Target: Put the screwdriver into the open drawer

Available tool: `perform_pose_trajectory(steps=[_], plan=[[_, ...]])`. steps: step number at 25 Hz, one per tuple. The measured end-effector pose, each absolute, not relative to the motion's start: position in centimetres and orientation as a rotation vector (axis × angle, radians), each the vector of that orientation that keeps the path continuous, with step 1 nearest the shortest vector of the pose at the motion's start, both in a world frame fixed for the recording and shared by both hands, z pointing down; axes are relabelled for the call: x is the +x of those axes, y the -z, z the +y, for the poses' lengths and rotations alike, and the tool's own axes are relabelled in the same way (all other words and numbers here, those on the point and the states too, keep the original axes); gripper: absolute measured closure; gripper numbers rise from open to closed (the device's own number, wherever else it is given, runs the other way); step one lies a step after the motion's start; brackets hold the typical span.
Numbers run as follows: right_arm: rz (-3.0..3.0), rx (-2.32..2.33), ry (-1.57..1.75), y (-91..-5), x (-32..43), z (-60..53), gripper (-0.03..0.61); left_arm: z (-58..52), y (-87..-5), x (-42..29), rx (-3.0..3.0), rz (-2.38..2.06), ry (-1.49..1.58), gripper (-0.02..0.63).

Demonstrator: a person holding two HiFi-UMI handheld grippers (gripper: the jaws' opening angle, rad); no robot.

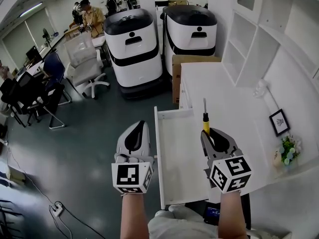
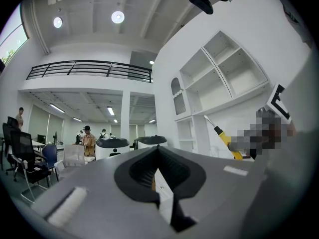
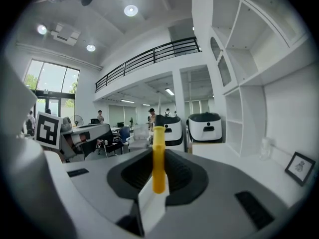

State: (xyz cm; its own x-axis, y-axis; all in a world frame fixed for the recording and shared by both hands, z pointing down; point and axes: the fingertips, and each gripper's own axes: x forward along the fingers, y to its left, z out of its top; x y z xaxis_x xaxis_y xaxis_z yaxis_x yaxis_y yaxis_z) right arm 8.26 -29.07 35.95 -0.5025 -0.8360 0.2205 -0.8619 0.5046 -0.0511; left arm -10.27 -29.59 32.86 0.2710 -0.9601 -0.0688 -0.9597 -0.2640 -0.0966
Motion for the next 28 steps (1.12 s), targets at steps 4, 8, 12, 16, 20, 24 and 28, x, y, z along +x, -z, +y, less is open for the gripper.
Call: perform_pose_trajectory(steps=[4, 8, 12, 16, 20, 24, 28], plan=[[-2.55, 1.436, -0.284, -38.0, 7.6, -29.4, 0.5, -30.0, -34.3, -10.3, -2.435, 1.843, 0.037, 0.604], [-2.515, 1.416, -0.347, -40.3, 7.0, -29.3, 0.5, -30.5, -35.8, -10.6, -2.47, 1.848, 0.061, 0.603], [-2.47, 1.435, -0.408, -42.4, 7.0, -29.4, 0.5, -31.1, -37.2, -10.2, -2.517, 1.81, 0.079, 0.604], [-2.425, 1.447, -0.47, -44.3, 6.8, -29.3, 0.5, -31.5, -38.3, -10.2, -2.556, 1.794, 0.107, 0.604], [-2.376, 1.456, -0.527, -46.4, 6.7, -29.2, 0.5, -31.7, -39.6, -10.0, -2.595, 1.78, 0.125, 0.604], [-2.316, 1.45, -0.582, -49.0, 6.6, -29.2, 0.5, -31.7, -41.1, -9.7, -2.641, 1.771, 0.138, 0.604], [-2.275, 1.428, -0.637, -51.2, 6.4, -28.9, 0.5, -31.8, -42.1, -9.4, -2.676, 1.761, 0.148, 0.604]])
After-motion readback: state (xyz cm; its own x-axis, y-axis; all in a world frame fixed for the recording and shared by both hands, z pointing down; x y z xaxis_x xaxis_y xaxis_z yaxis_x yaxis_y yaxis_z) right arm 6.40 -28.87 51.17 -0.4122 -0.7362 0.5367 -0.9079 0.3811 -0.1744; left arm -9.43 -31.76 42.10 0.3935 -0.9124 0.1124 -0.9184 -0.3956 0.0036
